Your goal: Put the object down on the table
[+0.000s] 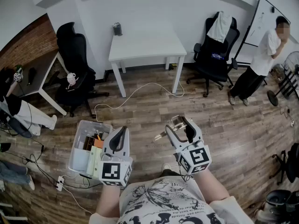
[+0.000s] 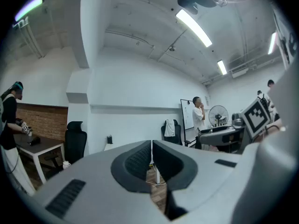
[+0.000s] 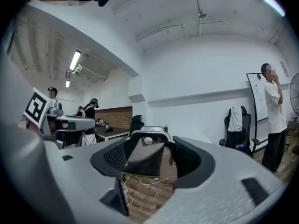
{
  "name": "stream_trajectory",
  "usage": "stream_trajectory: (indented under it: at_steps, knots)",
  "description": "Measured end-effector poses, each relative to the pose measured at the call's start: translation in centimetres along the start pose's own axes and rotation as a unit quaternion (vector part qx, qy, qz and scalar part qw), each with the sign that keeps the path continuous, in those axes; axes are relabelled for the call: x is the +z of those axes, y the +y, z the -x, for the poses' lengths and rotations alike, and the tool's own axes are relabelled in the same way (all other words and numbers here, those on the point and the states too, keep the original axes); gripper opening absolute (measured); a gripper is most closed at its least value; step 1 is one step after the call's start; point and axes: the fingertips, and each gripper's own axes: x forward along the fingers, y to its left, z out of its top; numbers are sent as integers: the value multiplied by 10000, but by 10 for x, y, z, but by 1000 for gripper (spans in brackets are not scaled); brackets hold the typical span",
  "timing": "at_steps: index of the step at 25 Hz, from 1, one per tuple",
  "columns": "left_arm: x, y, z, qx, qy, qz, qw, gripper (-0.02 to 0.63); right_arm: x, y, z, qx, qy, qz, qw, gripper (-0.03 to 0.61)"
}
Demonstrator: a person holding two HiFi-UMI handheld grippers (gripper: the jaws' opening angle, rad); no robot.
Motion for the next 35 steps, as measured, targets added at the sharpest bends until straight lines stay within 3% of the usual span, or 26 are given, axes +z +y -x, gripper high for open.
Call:
stream_trajectory:
  at_steps: [8, 21, 28, 35]
  knots:
    - [8, 13, 3, 68, 29, -29, 10000, 12, 2, 9, -7, 6, 7, 8, 10000, 279]
    - [-21, 38, -10, 159, 217, 52, 9996, 12, -26, 6, -41, -8, 264, -227, 9994, 279]
    - [-40, 62, -97, 291, 328, 40, 9990, 12, -44, -44, -120, 182, 392, -324, 9985, 279]
    - [-45, 94, -241, 453, 264, 53, 9986, 12, -32, -142, -243, 311, 383, -396, 9980, 279]
